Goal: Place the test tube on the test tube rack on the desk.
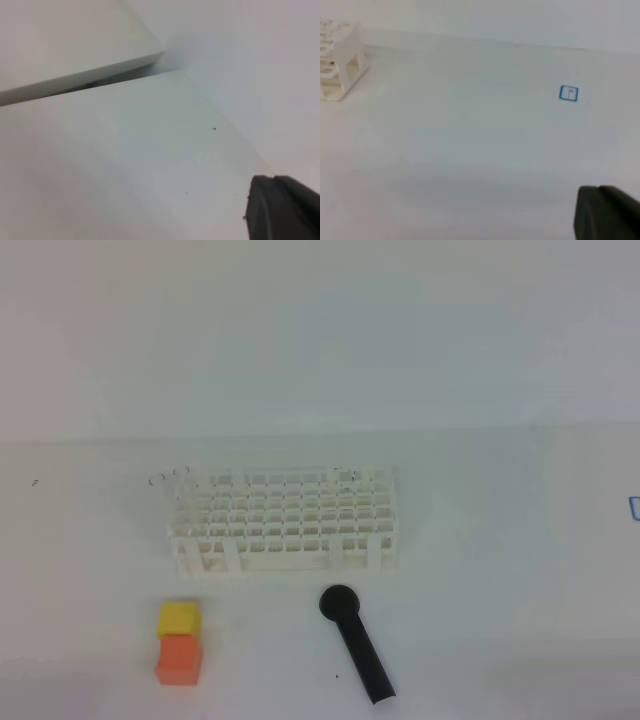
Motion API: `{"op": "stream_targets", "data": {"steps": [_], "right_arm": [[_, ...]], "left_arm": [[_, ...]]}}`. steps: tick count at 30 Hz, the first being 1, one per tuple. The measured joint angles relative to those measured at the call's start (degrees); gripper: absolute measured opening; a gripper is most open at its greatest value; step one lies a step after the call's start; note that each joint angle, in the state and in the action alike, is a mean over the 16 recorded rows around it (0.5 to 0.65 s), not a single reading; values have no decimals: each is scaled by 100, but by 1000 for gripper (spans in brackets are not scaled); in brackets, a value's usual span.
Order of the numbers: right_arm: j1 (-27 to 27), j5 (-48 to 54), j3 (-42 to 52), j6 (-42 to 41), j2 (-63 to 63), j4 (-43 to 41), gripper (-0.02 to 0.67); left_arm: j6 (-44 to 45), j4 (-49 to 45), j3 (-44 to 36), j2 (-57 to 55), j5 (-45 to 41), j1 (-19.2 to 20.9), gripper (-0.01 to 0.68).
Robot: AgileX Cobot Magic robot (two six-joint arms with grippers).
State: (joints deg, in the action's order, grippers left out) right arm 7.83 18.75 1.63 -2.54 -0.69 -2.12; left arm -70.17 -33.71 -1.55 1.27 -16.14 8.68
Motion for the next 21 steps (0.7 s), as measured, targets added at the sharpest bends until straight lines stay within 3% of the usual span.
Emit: {"op": "stream_targets", "data": {"steps": [21], "right_arm": [[-87, 148, -29, 125, 0, -34, -1]], "left_arm": [[0, -222, -23, 15, 27, -1, -1]]}}
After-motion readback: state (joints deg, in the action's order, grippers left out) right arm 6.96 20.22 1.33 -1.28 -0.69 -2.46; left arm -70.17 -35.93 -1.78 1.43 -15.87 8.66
